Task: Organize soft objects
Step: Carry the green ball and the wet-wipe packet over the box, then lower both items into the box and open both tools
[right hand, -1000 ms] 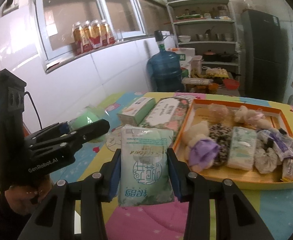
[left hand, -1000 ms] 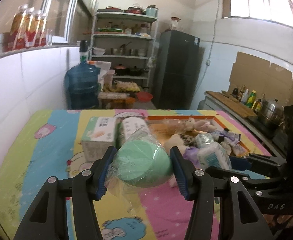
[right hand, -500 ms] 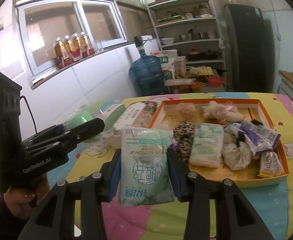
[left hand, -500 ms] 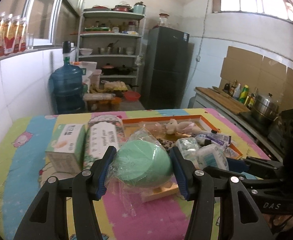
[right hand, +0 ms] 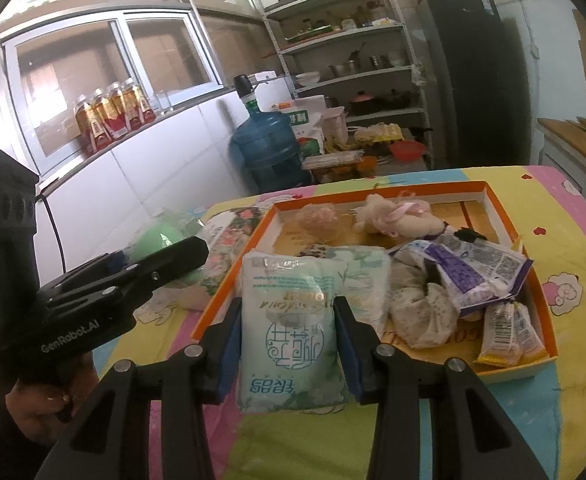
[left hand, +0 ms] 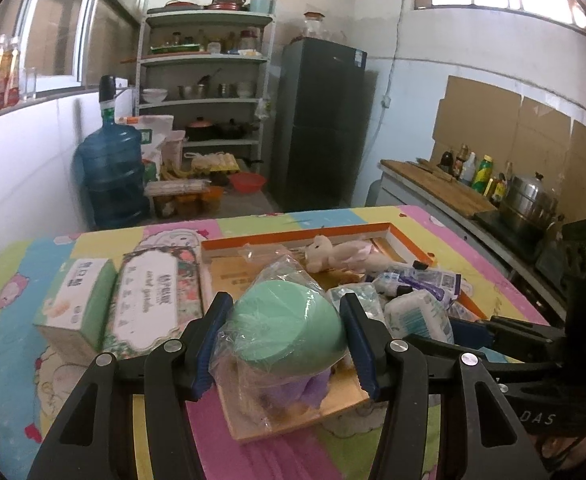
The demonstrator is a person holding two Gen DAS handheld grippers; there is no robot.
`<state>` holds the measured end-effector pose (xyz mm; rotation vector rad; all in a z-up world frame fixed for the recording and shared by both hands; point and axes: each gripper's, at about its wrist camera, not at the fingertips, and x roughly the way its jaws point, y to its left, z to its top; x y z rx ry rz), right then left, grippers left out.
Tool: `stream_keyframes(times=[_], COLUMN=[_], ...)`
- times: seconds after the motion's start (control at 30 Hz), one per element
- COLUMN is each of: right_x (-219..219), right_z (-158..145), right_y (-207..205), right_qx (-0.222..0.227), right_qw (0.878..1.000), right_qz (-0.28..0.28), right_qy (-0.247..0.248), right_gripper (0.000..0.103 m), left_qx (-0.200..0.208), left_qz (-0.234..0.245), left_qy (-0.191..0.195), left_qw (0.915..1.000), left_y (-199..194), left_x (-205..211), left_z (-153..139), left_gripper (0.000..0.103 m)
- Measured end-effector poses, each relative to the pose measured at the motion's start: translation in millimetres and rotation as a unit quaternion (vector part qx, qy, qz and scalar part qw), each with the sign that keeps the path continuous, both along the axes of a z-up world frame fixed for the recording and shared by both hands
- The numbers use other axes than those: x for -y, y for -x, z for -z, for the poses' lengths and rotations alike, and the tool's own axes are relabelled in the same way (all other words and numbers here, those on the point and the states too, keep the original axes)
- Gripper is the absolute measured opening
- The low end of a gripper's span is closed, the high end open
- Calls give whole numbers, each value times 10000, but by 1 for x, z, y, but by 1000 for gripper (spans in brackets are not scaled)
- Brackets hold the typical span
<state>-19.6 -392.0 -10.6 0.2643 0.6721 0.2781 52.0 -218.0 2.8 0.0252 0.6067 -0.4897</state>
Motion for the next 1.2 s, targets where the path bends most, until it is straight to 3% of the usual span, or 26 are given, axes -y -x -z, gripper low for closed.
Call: stream_keyframes(times=[0.5,1.2], right_x=[40,51], right_z=[2,7], right_y=[-23,-62], right_qx=[28,-10], right_qw=[9994,9983], right_qz=[349,491], right_qy=[58,313], right_gripper=[43,43], left_qx=[-129,-439], left_qz=[124,180], left_qy=[13,-37], left_qw=[9998,9989], left_y=[-40,-86], left_x=[43,71], left_z=[7,27], left_gripper=[57,57])
